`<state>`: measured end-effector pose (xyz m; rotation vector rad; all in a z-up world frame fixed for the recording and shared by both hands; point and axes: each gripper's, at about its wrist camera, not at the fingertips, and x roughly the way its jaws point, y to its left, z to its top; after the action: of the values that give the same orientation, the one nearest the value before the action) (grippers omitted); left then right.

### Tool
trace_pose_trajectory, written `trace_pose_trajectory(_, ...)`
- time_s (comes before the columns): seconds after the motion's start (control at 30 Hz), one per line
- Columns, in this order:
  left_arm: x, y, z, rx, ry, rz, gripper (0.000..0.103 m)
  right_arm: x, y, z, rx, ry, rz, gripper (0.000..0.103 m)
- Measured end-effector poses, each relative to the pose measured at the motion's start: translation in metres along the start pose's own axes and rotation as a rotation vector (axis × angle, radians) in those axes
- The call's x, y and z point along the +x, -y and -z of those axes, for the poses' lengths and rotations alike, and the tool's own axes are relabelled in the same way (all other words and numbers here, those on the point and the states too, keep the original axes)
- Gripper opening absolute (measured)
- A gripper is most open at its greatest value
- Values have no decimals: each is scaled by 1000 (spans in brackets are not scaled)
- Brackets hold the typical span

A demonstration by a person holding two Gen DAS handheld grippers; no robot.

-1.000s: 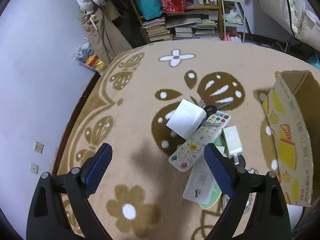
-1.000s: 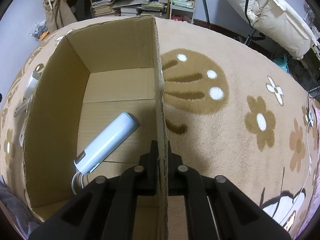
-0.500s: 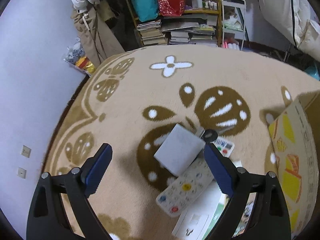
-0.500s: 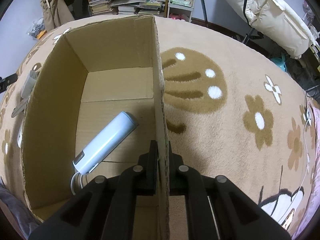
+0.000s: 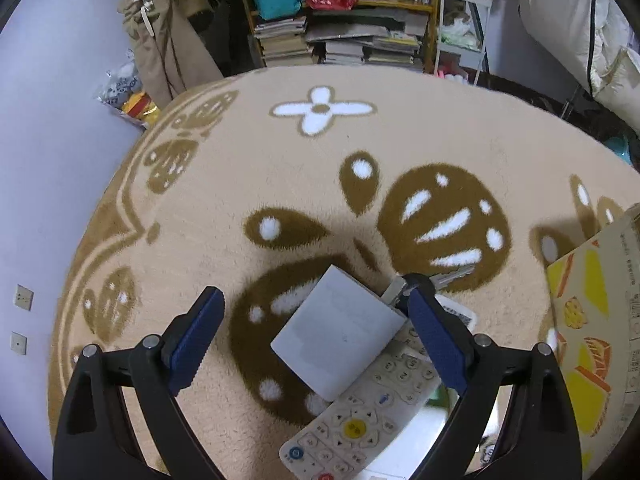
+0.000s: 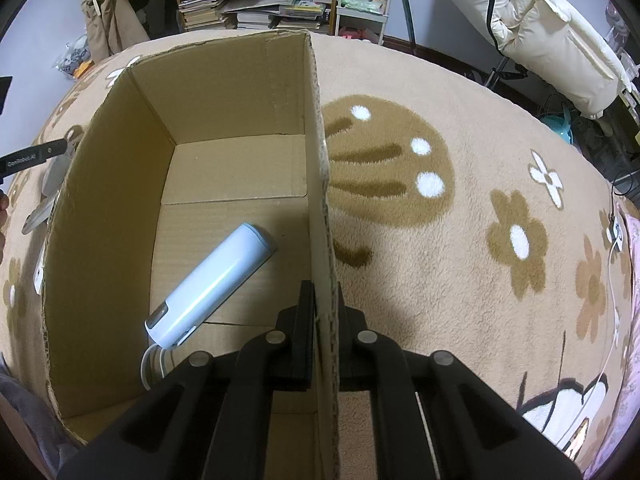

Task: Organize rigid objects
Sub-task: 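Grasp the white square charger with the left tool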

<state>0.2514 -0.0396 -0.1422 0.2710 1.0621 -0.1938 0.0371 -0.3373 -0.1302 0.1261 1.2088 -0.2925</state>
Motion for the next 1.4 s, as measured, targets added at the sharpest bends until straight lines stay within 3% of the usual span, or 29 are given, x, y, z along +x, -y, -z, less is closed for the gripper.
trace_pose_trajectory(0.23,5,1,5,25,3,-4,93,0,-1,0,-2,0,1,8)
trace_pose_trajectory(0.33,6,-3,8,23,-20,55,92,1,0,0,-3,1,-1,8)
trace_pose_trajectory(0.47,6,-6,8,28,-28,68,92,1,0,1,-6,3,0,8)
trace_pose_trajectory(0.73,25,-13,12,-3,-76,-6,93,1,0,1,-6,2,0,8)
trace_pose_trajectory(0.8,26,-19,11,-33,-95,49,81,1,0,1,-6,2,1,8)
trace_pose_trajectory(0.9,27,-21,10,-49,-110,68,81,1,0,1,-5,2,-1,8)
trace_pose_trajectory(1.07,25,-17,11,-58,-107,37,80,1,0,1,-7,3,0,8)
trace_pose_trajectory(1.2,14,-13,13,-59,-86,-63,80,1,0,1,-6,1,-1,8)
trace_pose_trajectory(1.4,8,-28,15,-109,-90,-119,80,4,-2,1,-9,-1,1,8)
